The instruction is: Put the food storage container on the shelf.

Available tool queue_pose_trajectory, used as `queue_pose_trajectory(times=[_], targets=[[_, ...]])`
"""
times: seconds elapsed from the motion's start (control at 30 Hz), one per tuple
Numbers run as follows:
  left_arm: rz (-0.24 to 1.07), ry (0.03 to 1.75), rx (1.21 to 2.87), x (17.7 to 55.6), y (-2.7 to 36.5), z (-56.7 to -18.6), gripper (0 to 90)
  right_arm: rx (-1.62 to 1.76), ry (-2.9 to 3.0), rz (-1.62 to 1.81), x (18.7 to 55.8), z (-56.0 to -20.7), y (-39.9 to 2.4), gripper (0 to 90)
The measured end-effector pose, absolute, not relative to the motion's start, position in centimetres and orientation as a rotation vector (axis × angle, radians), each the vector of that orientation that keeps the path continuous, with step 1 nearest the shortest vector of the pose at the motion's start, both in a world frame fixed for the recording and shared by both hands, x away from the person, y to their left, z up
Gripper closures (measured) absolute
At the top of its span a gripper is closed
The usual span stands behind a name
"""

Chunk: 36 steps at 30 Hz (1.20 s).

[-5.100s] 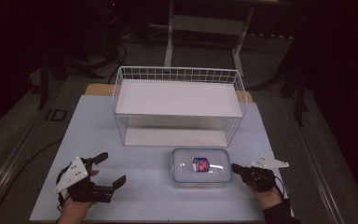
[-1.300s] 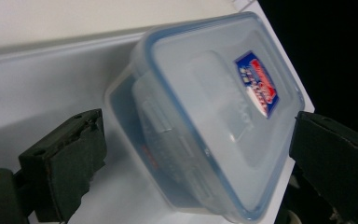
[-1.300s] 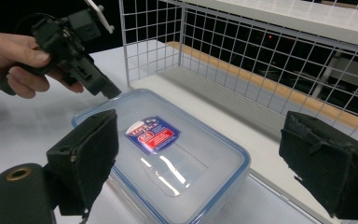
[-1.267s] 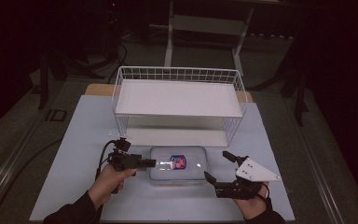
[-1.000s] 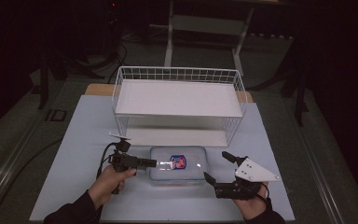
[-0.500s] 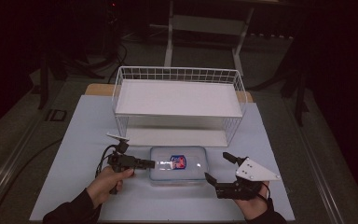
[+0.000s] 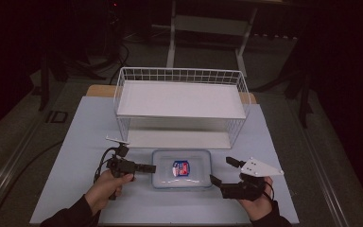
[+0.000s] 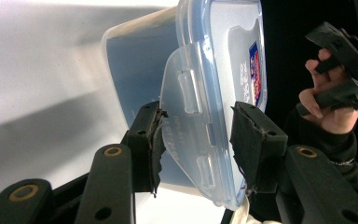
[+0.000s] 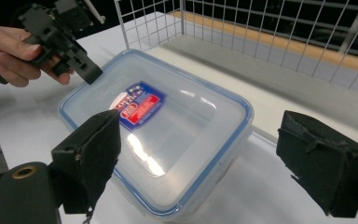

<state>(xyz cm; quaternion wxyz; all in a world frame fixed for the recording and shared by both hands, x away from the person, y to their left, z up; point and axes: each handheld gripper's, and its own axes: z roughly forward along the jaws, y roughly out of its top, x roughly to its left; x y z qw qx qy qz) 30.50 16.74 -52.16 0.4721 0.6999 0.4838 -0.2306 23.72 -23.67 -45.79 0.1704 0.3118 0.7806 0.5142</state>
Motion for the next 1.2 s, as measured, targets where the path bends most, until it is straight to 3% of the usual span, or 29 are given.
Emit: queue_pose_trajectory(times=[0.9, 1.07, 1.2], targets=[[-0.475, 1.063, 1.804, 28.1, 16.6, -51.1, 58.7, 1.392, 2.504, 1.605, 29.4, -50.3, -24.8, 23.9], [-0.465, 1.047, 1.818, 28.1, 16.5, -51.0, 58.6, 1.393, 2.555, 1.632, 30.1, -50.9, -24.8, 27.8], [-0.473, 1.052, 1.807, 28.2, 16.5, -51.1, 58.7, 1.357, 2.599, 1.671, 30.2, -50.9, -24.9, 40.2]])
